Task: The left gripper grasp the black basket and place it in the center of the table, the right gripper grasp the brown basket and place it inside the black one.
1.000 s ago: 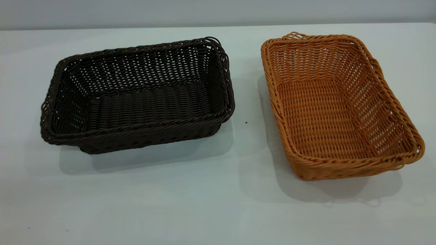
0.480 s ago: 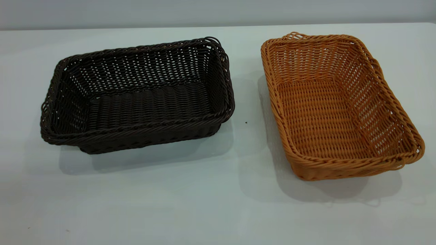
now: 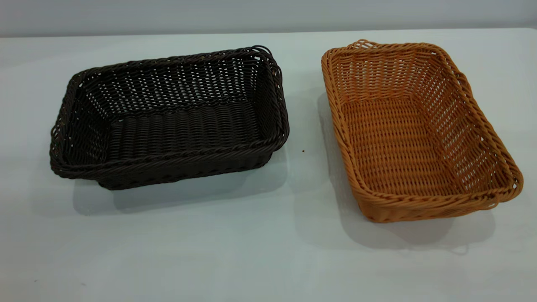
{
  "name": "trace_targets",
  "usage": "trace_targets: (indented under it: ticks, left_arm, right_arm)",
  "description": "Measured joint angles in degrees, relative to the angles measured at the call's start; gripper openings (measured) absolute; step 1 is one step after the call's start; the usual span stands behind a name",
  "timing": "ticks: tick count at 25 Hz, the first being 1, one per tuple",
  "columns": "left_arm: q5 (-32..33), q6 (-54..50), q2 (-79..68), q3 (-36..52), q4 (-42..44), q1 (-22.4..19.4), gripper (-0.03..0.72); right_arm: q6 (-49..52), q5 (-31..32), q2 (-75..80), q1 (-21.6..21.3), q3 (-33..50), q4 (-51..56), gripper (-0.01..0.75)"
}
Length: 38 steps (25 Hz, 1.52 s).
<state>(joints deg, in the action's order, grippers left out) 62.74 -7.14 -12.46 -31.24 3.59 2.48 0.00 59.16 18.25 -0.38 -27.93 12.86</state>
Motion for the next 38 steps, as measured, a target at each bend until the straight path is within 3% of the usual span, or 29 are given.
trace_targets:
  ticks: [7, 12, 16, 21, 30, 34, 38]
  left_arm:
    - [-13.30, 1.52, -23.99, -1.94, 0.97, 0.00, 0.577]
    - [-27.09, 1.79, -37.86, -2.78, 0.92, 0.00, 0.593]
    - [-33.50, 1.85, -46.74, -5.36, 0.92, 0.00, 0.590]
    - [-38.23, 1.74, -54.24, -7.85, 0.92, 0.00, 0.590]
    - [-41.25, 1.60, -58.52, -8.28, 0.92, 0.00, 0.590]
    - [-42.41, 1.55, -58.58, -8.28, 0.92, 0.00, 0.590]
    - [-42.57, 1.34, -58.58, -8.28, 0.92, 0.00, 0.590]
  right_arm:
    - [-10.75, -9.72, 23.85, 0.00, 0.00, 16.39, 0.587]
    - [-21.06, -13.43, 41.89, 0.00, 0.00, 33.07, 0.586]
    - [-22.85, -13.53, 56.38, 0.48, -0.25, 46.28, 0.586]
    - [-22.79, -14.13, 71.20, 4.65, -0.36, 61.05, 0.584]
    - [-21.62, -19.89, 87.89, 13.06, -0.87, 85.84, 0.569]
    - [-20.75, -22.34, 92.50, 15.66, -1.25, 90.29, 0.566]
    - [-19.20, -30.15, 93.88, 15.78, -1.30, 90.97, 0.565]
